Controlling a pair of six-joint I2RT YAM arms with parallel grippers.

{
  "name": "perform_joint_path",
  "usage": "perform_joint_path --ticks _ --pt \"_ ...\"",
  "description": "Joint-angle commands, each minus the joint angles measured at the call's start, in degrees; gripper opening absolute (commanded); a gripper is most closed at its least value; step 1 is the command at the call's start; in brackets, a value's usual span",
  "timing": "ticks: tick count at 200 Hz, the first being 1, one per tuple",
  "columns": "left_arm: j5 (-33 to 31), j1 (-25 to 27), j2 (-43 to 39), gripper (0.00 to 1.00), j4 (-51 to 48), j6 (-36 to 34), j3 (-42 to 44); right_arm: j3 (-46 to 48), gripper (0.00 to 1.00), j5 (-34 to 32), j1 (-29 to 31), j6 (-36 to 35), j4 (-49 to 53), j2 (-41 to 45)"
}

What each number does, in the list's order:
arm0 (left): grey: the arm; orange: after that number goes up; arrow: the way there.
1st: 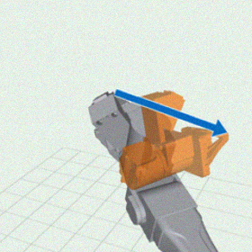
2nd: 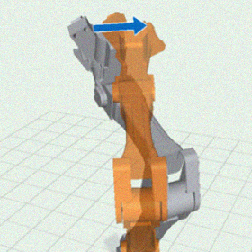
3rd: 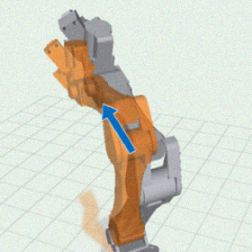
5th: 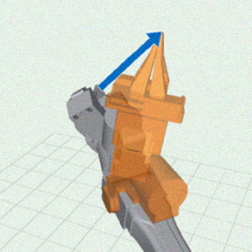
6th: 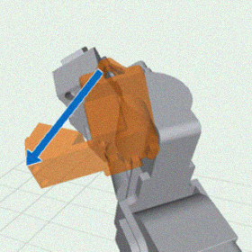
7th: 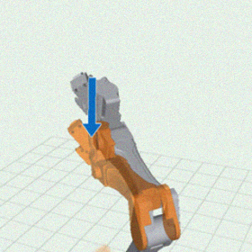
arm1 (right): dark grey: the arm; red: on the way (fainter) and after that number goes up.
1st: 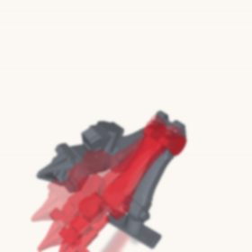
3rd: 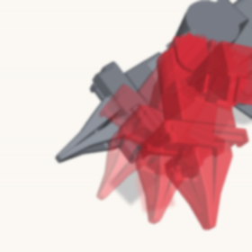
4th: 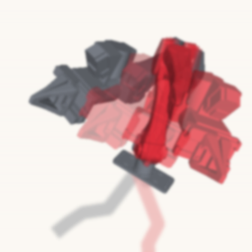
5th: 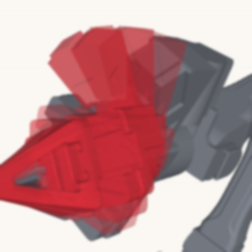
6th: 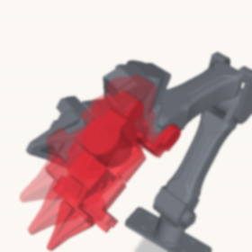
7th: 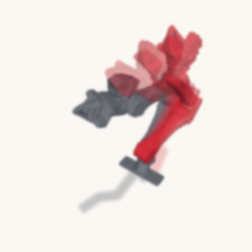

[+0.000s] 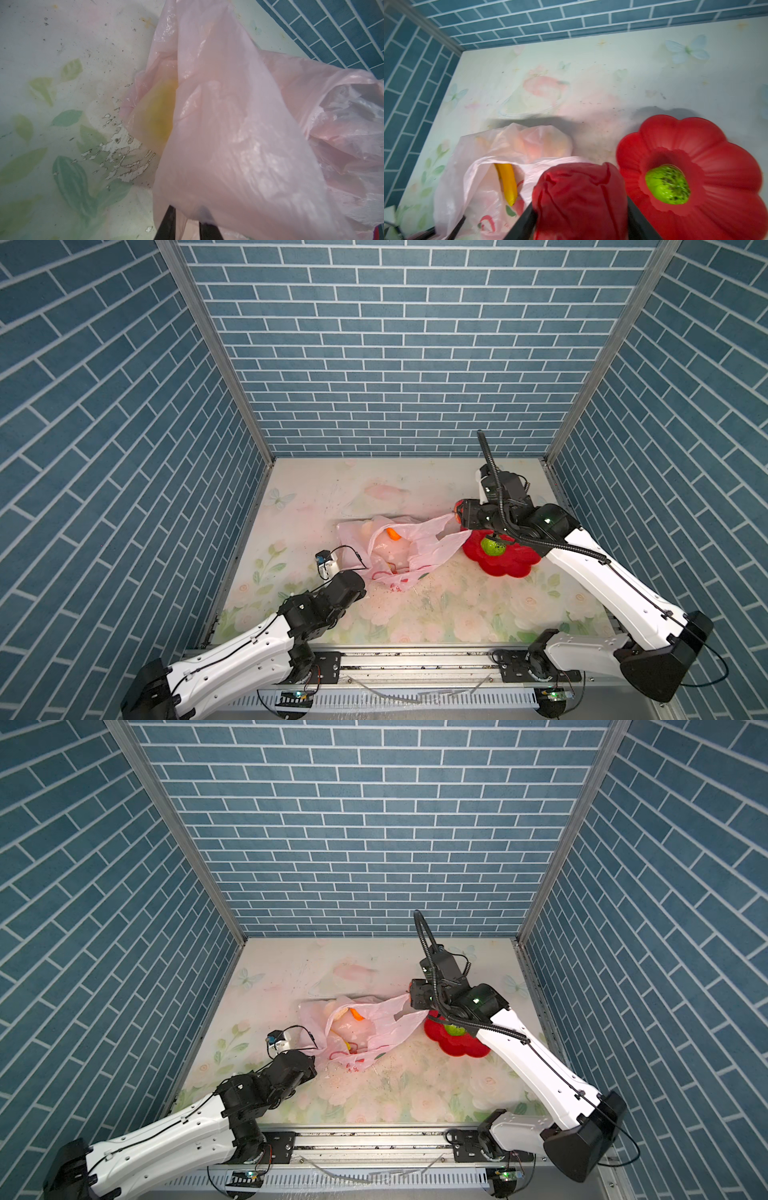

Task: Take the fake fruits out of the plastic bag
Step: 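Carry the red apple out of the bag over the red plate, then lower the red apple onto the plate beside the lime and open the right gripper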

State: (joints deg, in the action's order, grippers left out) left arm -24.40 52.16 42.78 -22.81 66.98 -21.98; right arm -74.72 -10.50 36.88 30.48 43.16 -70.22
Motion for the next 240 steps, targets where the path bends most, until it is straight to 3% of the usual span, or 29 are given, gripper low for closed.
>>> perform_joint_path --ticks 1,67,115,240 --pt "-0.47 0.12 0.75 0.23 0.31 -0.95 -0.67 3.42 0.34 -2.34 -4.58 -3.26 3.37 1.71" --pt "-0.42 0.1 1.7 0.23 0.22 -1.06 -1.35 12.25 0.32 3.12 -20.51 -4.99 -0.53 1.94" --pt "-0.47 0.13 2.03 0.23 -0.03 -1.0 -1.41 17.88 0.31 6.14 -27.71 -5.77 -5.01 -1.15" --pt "-1.32 0.13 0.99 0.23 -2.0 -0.67 -1.88 20.25 0.31 3.79 -31.95 -6.92 -13.44 -13.08"
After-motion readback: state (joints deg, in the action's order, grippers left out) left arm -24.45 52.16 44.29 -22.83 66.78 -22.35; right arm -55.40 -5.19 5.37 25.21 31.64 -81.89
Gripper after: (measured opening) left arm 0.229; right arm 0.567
